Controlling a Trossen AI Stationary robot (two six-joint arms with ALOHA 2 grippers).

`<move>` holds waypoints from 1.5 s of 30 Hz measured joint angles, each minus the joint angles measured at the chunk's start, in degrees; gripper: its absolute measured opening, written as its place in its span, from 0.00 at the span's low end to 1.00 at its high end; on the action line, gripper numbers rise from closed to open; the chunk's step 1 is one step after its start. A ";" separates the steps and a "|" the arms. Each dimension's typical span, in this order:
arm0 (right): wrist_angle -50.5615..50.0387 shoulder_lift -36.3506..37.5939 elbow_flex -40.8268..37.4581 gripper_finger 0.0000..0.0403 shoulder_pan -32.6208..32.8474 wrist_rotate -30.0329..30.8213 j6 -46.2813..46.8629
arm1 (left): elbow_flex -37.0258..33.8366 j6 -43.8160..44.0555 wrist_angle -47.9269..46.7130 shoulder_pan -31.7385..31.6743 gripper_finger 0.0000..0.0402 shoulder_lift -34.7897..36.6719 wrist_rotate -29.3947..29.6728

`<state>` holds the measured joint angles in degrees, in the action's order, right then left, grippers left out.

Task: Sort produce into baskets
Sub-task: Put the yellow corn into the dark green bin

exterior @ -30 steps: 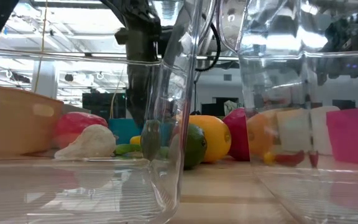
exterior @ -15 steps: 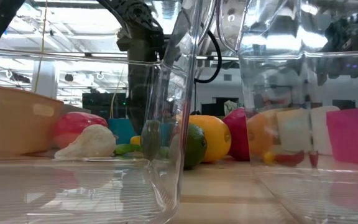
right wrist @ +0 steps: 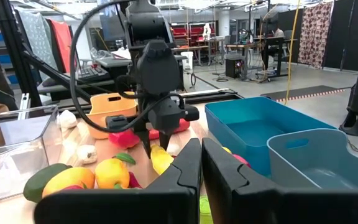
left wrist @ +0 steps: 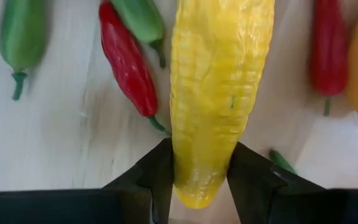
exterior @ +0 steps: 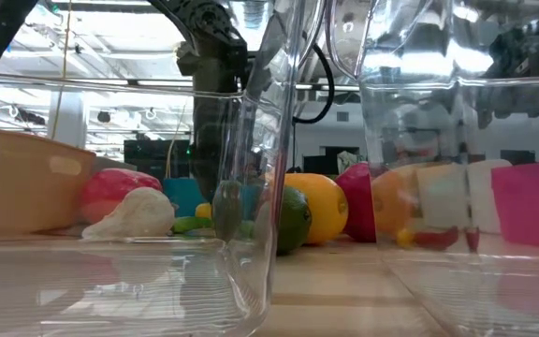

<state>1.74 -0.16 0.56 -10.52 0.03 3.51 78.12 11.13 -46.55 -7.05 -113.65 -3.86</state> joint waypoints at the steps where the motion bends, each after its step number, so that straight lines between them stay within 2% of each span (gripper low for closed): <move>1: 0.00 0.00 -0.02 0.11 0.00 0.02 0.00 | 0.73 -0.32 -0.06 0.00 0.30 0.00 0.00; 6: 0.00 0.00 -0.01 0.11 0.00 0.01 0.02 | 5.84 -2.38 -2.86 0.00 0.29 0.00 -0.04; 15: 0.00 0.01 -0.01 0.11 0.00 0.00 0.02 | 19.72 -8.04 -15.08 -1.83 0.29 0.04 0.26; 22: 0.00 0.00 0.00 0.11 0.00 0.00 0.02 | 26.97 -9.28 -15.01 -5.20 0.29 0.07 3.84; 28: 0.00 0.02 0.00 0.11 0.00 0.00 0.02 | 27.35 -9.56 -6.07 -8.65 0.29 0.13 4.08; 37: 0.00 0.02 0.00 0.11 0.00 0.00 0.02 | 27.24 -9.43 15.02 -12.50 0.29 0.13 4.59; 41: 0.00 0.01 0.00 0.11 0.00 0.00 0.02 | 24.19 -9.41 25.79 -12.98 0.29 0.13 4.58; 45: 0.00 0.00 0.00 0.11 0.00 0.00 0.02 | 21.86 -9.05 31.41 -13.09 0.29 0.07 4.63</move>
<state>1.74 -0.16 0.56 -10.52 0.03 3.53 99.98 2.08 -15.14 -20.14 -113.58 0.78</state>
